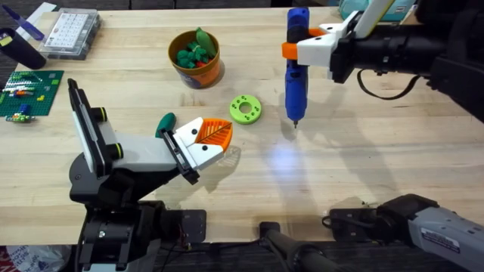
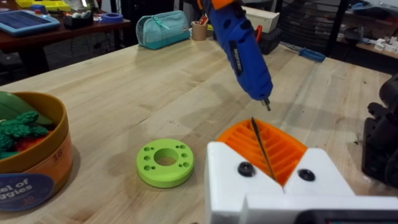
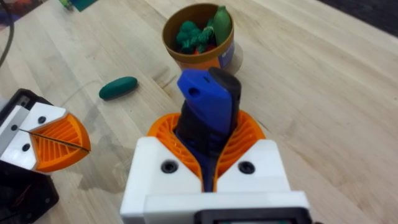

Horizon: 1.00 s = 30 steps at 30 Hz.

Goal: Pick up the gripper from the table and insert it into the empty holder that is missing its gripper. Then pick up a screw, insert it into the mounting hole, and use the screwdriver to tighten it. Finally, clean up the table by picking up the vegetable and placing it into the bucket.

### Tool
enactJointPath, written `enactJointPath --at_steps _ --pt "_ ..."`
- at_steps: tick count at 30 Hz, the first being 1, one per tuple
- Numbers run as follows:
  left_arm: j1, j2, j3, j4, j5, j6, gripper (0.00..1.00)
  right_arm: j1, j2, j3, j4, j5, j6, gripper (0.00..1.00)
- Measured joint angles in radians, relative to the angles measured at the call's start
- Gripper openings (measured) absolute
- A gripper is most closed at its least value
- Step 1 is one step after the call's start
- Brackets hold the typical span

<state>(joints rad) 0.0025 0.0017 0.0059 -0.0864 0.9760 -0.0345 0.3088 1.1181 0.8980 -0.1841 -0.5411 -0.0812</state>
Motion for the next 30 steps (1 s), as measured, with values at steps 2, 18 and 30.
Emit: enactJointPath --at_steps 2,18,30 --pt "0.000 0.000 0.000 0.001 0.000 0.000 0.013 0.000 0.003 -0.003 -0.016 0.003 -0.001 0.055" --pt "0.000 0.000 0.000 -0.001 0.000 0.000 0.013 -0.060 0.005 -0.012 0.048 -0.067 -0.013 0.055" --pt "0.000 0.000 0.000 -0.001 0.001 0.000 0.013 -0.114 -0.021 0.185 -0.100 -0.254 -0.004 0.057"
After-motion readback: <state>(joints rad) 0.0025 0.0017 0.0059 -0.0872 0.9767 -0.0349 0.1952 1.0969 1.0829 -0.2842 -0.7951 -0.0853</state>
